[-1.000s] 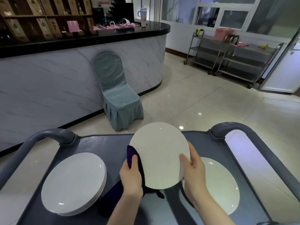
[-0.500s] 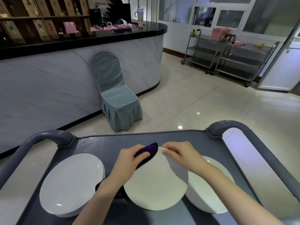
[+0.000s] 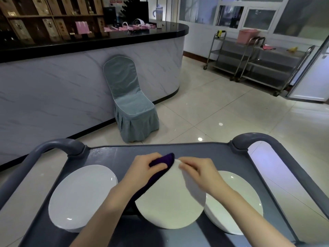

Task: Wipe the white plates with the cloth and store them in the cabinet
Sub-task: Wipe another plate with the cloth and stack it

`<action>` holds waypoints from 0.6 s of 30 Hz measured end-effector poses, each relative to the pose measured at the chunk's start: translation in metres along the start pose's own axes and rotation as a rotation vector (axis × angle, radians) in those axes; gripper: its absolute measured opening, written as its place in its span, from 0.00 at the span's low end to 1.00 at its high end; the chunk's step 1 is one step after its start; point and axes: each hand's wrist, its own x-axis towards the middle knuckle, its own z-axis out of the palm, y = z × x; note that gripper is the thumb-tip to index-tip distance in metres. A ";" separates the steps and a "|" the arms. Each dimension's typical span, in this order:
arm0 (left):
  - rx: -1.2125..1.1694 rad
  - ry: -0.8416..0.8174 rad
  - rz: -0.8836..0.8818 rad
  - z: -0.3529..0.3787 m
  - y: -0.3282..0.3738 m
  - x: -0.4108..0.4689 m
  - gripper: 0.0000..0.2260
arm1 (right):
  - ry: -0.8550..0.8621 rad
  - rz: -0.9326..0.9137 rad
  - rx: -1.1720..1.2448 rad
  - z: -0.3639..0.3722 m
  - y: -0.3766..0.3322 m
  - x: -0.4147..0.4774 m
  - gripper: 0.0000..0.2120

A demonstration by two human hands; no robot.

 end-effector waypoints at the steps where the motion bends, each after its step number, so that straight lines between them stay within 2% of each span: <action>1: 0.011 -0.038 0.022 0.003 0.002 0.000 0.05 | -0.037 -0.040 -0.034 0.005 -0.001 0.001 0.07; 3: -0.079 0.014 -0.015 0.007 0.000 -0.005 0.04 | 0.004 -0.035 -0.038 0.006 0.002 0.002 0.07; 7: -0.390 0.306 -0.285 0.022 -0.018 -0.033 0.05 | 0.236 0.173 0.136 -0.008 0.012 0.000 0.06; 10: -0.387 0.354 -0.371 0.030 -0.023 -0.042 0.05 | 0.213 0.207 0.155 -0.008 0.013 -0.003 0.08; 13: -0.298 0.279 -0.243 0.018 -0.020 -0.032 0.05 | 0.081 0.131 0.101 -0.008 0.010 -0.002 0.08; 16: -0.094 0.025 -0.066 0.011 -0.005 -0.015 0.05 | -0.101 -0.014 -0.071 0.003 0.007 0.002 0.08; 18: -0.067 -0.042 -0.060 0.010 -0.002 -0.008 0.04 | -0.084 -0.024 -0.077 0.009 0.006 0.003 0.08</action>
